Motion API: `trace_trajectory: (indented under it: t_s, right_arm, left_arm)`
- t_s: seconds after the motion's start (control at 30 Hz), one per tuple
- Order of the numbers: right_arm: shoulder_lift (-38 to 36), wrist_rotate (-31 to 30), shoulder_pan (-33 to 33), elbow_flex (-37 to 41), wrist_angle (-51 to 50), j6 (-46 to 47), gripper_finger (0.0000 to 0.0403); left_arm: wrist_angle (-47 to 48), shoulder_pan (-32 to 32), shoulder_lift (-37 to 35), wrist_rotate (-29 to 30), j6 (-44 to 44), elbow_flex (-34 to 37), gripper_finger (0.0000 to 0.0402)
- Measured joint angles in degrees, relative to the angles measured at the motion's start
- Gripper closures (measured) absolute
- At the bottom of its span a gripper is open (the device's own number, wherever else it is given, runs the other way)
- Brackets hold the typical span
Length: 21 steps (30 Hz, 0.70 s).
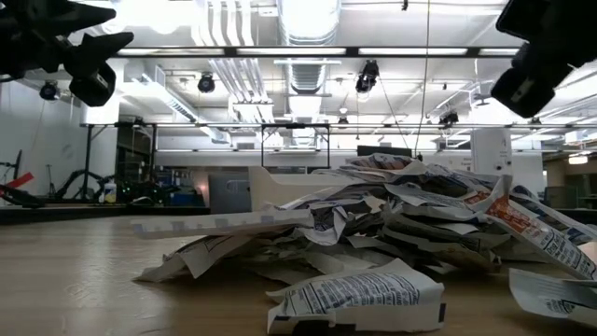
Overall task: Pick & Place First Aid Supplies
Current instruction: Put the white alcohol pad into the right black bin
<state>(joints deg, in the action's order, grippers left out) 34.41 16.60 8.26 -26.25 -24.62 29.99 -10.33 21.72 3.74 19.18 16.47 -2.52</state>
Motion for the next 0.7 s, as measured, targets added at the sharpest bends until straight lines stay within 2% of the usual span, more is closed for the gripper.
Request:
trace_trajectory:
  t_s: [0.1, 0.2, 0.7]
  right_arm:
    - [7.6, 0.0, 1.9, -5.1, -8.7, -0.5, 0.0331]
    - [14.6, 0.0, 3.4, -8.9, -12.7, -1.5, 0.0331]
    - [42.1, 0.0, 9.9, -19.1, -11.6, -15.0, 0.0330]
  left_arm:
    - [0.0, 0.0, 0.2, 0.0, 0.0, 0.0, 0.0264]
    - [0.0, 0.0, 0.3, 0.0, 0.0, 0.0, 0.0264]
    - [0.2, 0.0, 0.3, 0.0, 0.0, 0.0, 0.0264]
